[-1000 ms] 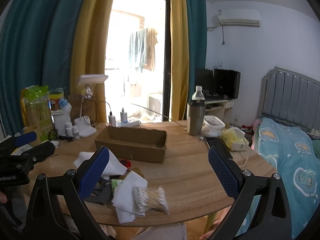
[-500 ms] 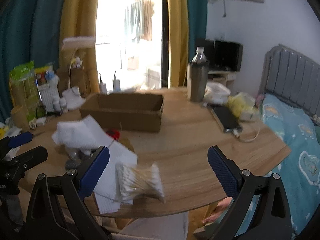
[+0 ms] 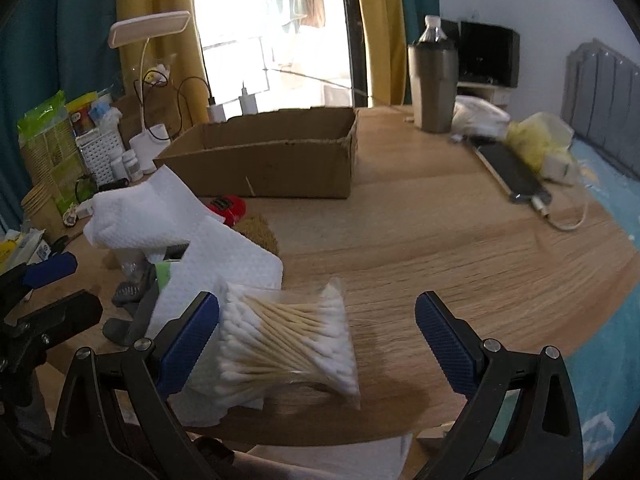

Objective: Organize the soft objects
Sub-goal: 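Grasp the bag of cotton swabs with the right gripper while left tool approaches white wipe, then close the left gripper on the white wipe and lift it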

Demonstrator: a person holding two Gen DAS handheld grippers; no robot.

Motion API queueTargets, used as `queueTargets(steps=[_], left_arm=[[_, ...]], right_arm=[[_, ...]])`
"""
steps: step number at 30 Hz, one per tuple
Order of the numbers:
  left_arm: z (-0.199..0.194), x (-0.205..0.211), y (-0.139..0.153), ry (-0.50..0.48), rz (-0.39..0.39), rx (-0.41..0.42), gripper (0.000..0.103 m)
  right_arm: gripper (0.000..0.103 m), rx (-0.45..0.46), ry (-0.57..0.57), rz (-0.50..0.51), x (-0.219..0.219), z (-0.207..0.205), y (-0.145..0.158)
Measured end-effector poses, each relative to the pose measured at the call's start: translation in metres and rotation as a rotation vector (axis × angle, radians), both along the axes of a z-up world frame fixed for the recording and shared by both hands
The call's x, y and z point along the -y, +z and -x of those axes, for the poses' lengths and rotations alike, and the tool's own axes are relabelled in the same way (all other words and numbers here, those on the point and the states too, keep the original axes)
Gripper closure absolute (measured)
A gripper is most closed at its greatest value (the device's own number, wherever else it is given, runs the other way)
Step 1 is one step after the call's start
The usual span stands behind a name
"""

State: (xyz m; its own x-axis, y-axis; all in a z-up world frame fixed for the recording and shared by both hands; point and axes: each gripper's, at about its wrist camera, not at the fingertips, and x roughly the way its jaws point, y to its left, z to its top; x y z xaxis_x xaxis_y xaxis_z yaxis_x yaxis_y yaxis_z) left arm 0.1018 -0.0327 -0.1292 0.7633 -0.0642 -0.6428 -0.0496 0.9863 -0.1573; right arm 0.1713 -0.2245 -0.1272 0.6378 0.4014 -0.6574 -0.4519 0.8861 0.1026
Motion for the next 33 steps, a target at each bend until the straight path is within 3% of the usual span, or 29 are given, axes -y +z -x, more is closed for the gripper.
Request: queueTargets(steps=[4,6,8,10,12,19,21,26,27,31,33], left_arm=[[-0.008,0.007,-0.005,0.0,-0.006,-0.029,0.001],[-0.011,0.011,-0.006,-0.005,-0.013,-0.045,0.001],[-0.014,0.017,-0.007,-0.011,-0.026,-0.052,0.002],[-0.017,0.024,-0.007,-0.024,-0.038,-0.06,0.002],[-0.019,0.031,-0.009,-0.035,-0.051,-0.072,0.011],[-0.031,0.058,-0.015,-0.08,-0.082,-0.119,0.023],[-0.037,0.064,-0.018,-0.087,-0.083,-0.14,0.035],[-0.048,0.073,-0.03,-0.081,-0.075,-0.198,0.049],[-0.049,0.076,-0.031,-0.078,-0.075,-0.208,0.057],[-0.05,0.082,-0.031,-0.082,-0.08,-0.209,0.064],[-0.05,0.084,-0.03,-0.085,-0.083,-0.208,0.073]], right_arm=[[0.004,-0.038,0.067,-0.027,0.0,-0.009,-0.008],[0.014,-0.048,0.098,-0.029,-0.001,-0.012,-0.009],[0.031,-0.055,0.125,-0.032,0.0,-0.014,-0.009],[0.032,-0.051,0.145,-0.031,0.001,-0.014,-0.011],[0.033,-0.051,0.16,-0.046,0.005,-0.015,-0.011],[0.034,-0.015,0.151,-0.083,0.028,-0.017,-0.005],[0.034,-0.015,0.144,-0.095,0.035,-0.019,-0.004],[0.034,-0.007,0.14,-0.116,0.052,-0.023,-0.004],[0.034,-0.007,0.14,-0.116,0.054,-0.024,-0.005],[0.034,-0.014,0.144,-0.121,0.059,-0.026,-0.009],[0.034,-0.013,0.147,-0.128,0.061,-0.026,-0.01]])
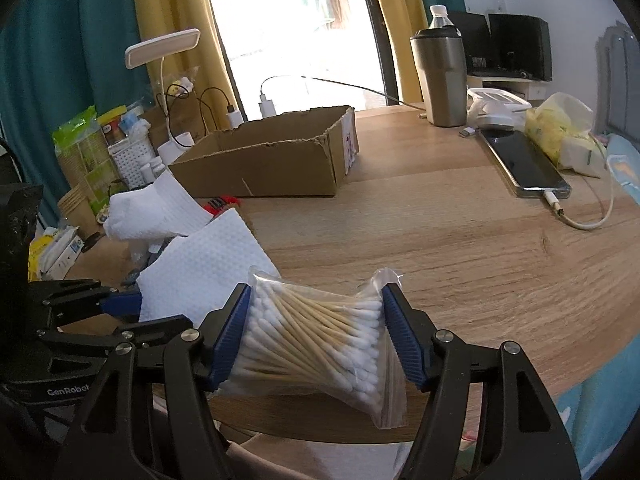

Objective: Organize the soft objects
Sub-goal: 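Close the left gripper on the white wipe and lift it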

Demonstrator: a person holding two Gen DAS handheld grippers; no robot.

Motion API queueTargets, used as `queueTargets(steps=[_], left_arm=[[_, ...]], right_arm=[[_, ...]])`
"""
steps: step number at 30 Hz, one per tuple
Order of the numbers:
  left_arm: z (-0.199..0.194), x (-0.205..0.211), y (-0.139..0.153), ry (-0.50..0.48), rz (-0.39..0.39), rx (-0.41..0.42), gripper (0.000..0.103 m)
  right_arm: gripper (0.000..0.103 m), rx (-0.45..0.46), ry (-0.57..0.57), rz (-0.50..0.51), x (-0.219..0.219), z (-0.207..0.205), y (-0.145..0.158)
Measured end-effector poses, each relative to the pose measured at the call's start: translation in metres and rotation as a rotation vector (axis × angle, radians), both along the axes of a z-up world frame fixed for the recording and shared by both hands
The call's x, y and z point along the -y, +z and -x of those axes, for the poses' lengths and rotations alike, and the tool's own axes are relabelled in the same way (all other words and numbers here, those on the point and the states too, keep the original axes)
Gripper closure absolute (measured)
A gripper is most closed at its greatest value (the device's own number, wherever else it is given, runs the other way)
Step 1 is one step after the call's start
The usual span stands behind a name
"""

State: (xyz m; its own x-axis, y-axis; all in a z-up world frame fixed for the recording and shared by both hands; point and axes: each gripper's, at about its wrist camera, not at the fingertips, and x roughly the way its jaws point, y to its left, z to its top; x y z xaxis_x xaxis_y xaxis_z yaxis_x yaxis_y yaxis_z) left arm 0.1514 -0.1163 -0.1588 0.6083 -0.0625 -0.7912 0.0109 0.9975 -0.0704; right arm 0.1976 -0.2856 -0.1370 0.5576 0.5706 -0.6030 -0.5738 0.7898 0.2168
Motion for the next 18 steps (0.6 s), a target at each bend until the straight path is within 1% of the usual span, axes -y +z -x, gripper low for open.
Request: queueTargets(steps=[2,4,6,9,13,18], left_arm=[[0.0,0.002,0.002,-0.003,-0.009,0.005,0.078],[0.001,0.003,0.005,-0.006,-0.018,0.017,0.079],[0.004,0.005,0.009,-0.01,-0.03,0.03,0.089],[0.008,0.006,0.015,-0.017,-0.038,0.049,0.096],[0.012,0.009,0.022,-0.043,-0.037,0.079,0.099],[0.009,0.009,0.023,-0.08,0.013,0.082,0.1]], right_arm=[[0.034,0.002,0.002,-0.003,0.001,-0.001,0.0],[0.034,0.002,0.003,-0.005,0.001,-0.001,0.0],[0.034,0.002,0.003,-0.004,0.002,-0.001,0.0],[0.034,0.002,0.003,-0.001,0.002,-0.001,-0.001],[0.034,0.004,0.002,0.001,0.002,0.0,0.0],[0.034,0.021,-0.004,0.003,0.003,0.001,0.005]])
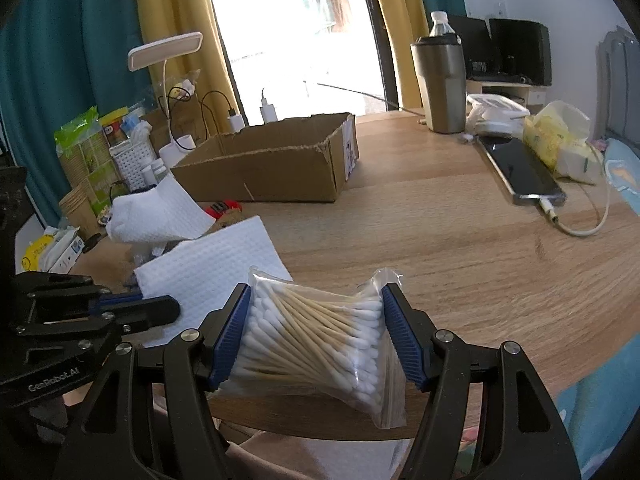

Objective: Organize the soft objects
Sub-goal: 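Close the left gripper on the white wipe and lift it, then carry the cotton swab bag and white wipe into the cardboard box with both grippers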

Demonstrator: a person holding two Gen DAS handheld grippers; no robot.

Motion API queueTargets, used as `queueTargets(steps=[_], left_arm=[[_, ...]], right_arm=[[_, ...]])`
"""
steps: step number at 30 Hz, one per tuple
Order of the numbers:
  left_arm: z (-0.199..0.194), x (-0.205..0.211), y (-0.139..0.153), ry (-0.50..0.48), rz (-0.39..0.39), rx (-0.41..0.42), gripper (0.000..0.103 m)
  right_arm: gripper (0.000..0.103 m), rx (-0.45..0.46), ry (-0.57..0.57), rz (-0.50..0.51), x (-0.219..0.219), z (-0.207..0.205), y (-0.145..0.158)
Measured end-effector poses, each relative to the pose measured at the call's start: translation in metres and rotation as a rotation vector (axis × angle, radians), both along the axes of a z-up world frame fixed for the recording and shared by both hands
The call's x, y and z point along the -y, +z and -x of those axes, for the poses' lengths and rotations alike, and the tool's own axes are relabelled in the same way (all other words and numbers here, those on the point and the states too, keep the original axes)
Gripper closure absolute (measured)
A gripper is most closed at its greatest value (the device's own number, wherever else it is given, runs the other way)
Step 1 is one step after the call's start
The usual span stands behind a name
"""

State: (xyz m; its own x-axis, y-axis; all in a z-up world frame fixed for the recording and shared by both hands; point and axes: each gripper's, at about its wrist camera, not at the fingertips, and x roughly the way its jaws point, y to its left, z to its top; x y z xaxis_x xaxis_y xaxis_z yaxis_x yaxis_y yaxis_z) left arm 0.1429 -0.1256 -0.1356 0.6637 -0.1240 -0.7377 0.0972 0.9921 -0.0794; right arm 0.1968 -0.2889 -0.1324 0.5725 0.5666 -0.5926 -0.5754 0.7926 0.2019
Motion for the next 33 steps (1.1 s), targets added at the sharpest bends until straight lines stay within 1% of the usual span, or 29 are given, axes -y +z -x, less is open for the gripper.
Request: queueTargets(steps=[4,11,24,33], left_arm=[[-0.002,-0.003,0.01,-0.013,0.03,0.029,0.1],[-0.006,-0.009,0.031,-0.041,0.057,0.088,0.1],[-0.018,-0.042,0.065,-0.044,0.094,0.17,0.1],[-0.025,-0.072,0.087,-0.029,0.085,0.232,0.1]], right_arm=[[0.034,0.019,-0.011,0.006,-0.001,0.0,0.01],[0.034,0.057,-0.029,0.018,-0.005,-0.002,0.03],[0.034,0.123,-0.048,0.037,-0.025,-0.012,0.063],[0.034,0.159,-0.057,0.034,-0.043,-0.024,0.08]])
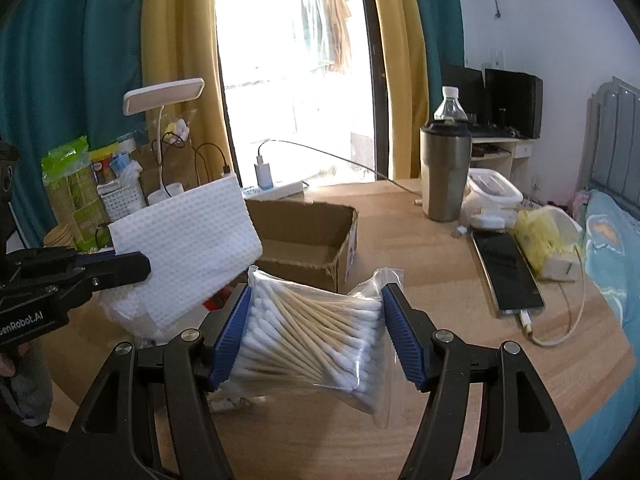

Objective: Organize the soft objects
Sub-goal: 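Carry the cotton swab bag and white wipe into the cardboard box with both grippers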

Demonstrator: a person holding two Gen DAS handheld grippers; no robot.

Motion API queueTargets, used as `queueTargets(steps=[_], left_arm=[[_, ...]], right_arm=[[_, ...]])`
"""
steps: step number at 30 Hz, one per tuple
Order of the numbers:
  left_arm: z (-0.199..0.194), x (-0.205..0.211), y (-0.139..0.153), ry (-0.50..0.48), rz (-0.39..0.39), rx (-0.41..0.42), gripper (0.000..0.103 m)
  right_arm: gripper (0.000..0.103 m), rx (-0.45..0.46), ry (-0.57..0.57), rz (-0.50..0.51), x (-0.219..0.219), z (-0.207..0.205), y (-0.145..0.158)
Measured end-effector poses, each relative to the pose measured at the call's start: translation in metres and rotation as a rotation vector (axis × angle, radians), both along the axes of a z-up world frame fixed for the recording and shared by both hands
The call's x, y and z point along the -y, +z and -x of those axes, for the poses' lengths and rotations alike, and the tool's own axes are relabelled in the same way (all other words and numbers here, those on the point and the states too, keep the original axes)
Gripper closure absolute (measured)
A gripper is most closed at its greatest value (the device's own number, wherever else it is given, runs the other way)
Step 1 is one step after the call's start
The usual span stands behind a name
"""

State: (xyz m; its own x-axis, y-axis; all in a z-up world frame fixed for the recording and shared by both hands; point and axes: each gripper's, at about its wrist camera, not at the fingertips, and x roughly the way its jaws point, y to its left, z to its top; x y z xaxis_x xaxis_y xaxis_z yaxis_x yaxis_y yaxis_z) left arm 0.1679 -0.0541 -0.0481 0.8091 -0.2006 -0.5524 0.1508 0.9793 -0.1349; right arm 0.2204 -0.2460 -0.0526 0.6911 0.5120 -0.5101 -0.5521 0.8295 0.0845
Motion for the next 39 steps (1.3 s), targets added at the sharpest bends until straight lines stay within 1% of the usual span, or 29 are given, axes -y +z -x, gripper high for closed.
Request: queueTargets(steps=[9,23,32,39], left_arm=[[-0.02,-0.023,0.009,0.011,0.002,0.028,0.1],[-0.069,-0.039,0.003,0.038,-0.001,0.026,0.1],[-0.104,-0.036,-0.009,0.035,0.0,0.003,0.1],[-0.131,-0.035,-0.029,0.046,0.004,-0.04,0.1]], right_arm=[[0.034,0.026,0.015,0.014,-0.02,-0.02,0.011],[0.034,0.029,0.039,0.006,-0.043,-0.063,0.011],[0.034,0.017,0.042,-0.009,-0.048,-0.088,0.006],[0.034,-0.006,0.062,-0.014,-0.06,-0.105,-0.002]])
